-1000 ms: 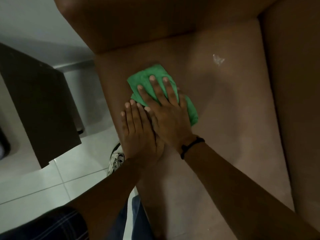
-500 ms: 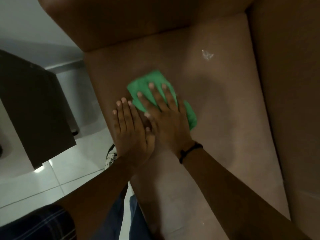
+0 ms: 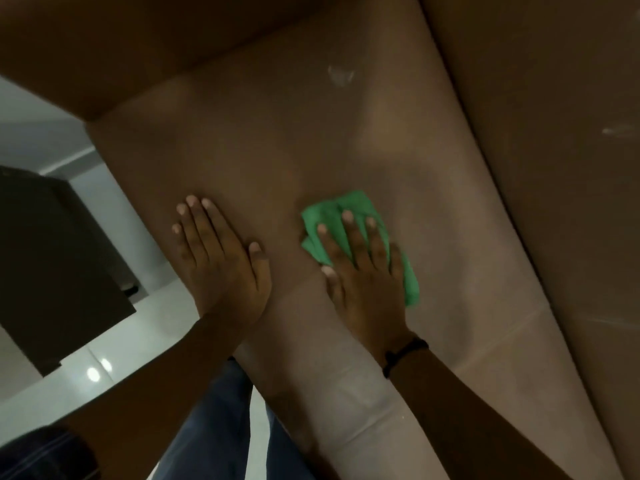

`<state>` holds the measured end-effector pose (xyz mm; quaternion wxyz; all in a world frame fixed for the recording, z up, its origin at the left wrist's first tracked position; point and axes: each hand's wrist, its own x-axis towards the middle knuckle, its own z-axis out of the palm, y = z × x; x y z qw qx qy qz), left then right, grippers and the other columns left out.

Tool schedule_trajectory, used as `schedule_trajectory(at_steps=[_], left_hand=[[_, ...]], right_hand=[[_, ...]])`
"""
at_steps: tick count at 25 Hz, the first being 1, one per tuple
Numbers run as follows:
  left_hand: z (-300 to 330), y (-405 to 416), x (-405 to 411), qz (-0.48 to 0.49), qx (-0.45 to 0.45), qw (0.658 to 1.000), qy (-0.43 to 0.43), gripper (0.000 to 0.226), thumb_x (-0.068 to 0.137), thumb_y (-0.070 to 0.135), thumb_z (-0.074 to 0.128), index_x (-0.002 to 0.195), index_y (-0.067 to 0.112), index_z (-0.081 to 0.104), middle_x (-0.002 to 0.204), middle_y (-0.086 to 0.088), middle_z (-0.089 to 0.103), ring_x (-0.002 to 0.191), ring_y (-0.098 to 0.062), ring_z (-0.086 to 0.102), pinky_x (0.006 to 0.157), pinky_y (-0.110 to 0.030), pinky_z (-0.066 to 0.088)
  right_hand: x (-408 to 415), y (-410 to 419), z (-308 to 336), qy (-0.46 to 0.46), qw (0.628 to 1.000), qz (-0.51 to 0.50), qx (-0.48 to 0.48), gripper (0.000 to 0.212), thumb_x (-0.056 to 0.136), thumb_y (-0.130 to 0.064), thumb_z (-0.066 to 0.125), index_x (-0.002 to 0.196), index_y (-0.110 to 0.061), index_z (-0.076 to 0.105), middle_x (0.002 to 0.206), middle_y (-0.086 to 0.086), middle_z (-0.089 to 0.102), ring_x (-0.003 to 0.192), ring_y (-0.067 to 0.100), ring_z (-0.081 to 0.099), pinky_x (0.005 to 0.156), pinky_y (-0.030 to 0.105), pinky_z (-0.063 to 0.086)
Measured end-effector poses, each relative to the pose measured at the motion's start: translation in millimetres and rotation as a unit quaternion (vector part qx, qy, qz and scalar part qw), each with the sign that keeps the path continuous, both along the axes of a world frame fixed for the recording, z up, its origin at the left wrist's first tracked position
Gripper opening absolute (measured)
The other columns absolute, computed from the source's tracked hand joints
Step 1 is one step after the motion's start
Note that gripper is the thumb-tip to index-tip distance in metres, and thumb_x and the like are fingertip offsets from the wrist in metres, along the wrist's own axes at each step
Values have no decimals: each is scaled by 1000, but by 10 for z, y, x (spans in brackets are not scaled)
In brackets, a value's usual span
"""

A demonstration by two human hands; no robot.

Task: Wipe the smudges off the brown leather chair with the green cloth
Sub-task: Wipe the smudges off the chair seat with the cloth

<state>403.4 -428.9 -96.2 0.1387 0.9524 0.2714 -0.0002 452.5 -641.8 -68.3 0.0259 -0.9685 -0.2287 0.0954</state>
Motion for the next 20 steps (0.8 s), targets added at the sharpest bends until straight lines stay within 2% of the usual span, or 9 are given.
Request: schedule_trajectory(at_steps=[4,6,9,10,12,14,15,18,20], left_hand=[[164,-21,98,-13,-27,999,18,86,110,39,42,172,-11,12,181,-34,10,170,-49,9,139,-63,11],[108,-11,224,-43,-6,999,10,84,113,43,37,173,-9,9,181,-34,9,170,-50,8,140,-60,7],[-15,-37,416,-89,22,996,-2,82,115,45,31,173,-7,5,181,-34,9,171,-49,8,139,-55,2],[-24,-43,478,-104,21,994,-3,82,115,45,30,173,-6,6,181,-34,10,171,-48,9,140,-55,3],[18,-46,608,-130,25,991,5,81,114,44,32,174,-7,9,181,-33,12,171,-48,11,140,-57,6],[105,-18,856,-147,27,989,4,80,114,42,32,173,-8,14,181,-33,14,171,-48,12,141,-58,9],[124,2,1038,-154,32,988,-8,80,113,42,33,173,-8,15,181,-32,15,171,-47,14,141,-58,10],[-17,44,1533,-149,68,986,-32,81,112,45,35,174,-5,18,181,-30,20,170,-46,19,140,-59,14],[-74,45,1654,-152,79,985,-36,81,111,46,35,174,-3,18,181,-29,21,170,-45,20,140,-59,15]], right_hand=[[356,-186,125,10,970,-240,21,62,113,-50,32,171,-40,14,181,1,7,166,35,10,120,69,32],[617,-7,43,0,977,-210,18,60,114,-51,29,171,-40,14,181,2,9,166,34,10,122,69,30],[399,-148,-91,-15,997,-70,-1,60,113,-54,25,170,-42,15,181,-1,11,166,32,13,122,63,28],[243,-329,-65,-7,997,-78,-14,60,112,-54,23,171,-42,13,181,-2,9,166,32,12,122,64,28],[143,-642,63,19,982,-189,-11,62,112,-54,22,171,-41,10,182,-2,4,166,33,8,124,67,28],[442,-643,120,18,959,-283,3,62,112,-50,26,172,-38,11,182,3,4,166,34,5,124,70,27],[696,-501,117,3,956,-293,18,62,113,-48,27,172,-36,13,181,5,6,166,34,6,124,70,26],[1278,-121,-50,-44,985,-167,16,60,114,-48,29,171,-35,19,180,5,16,165,34,15,124,66,28],[1225,-202,-144,-65,989,-131,-4,60,114,-51,26,171,-35,19,179,4,18,164,33,18,123,62,30]])
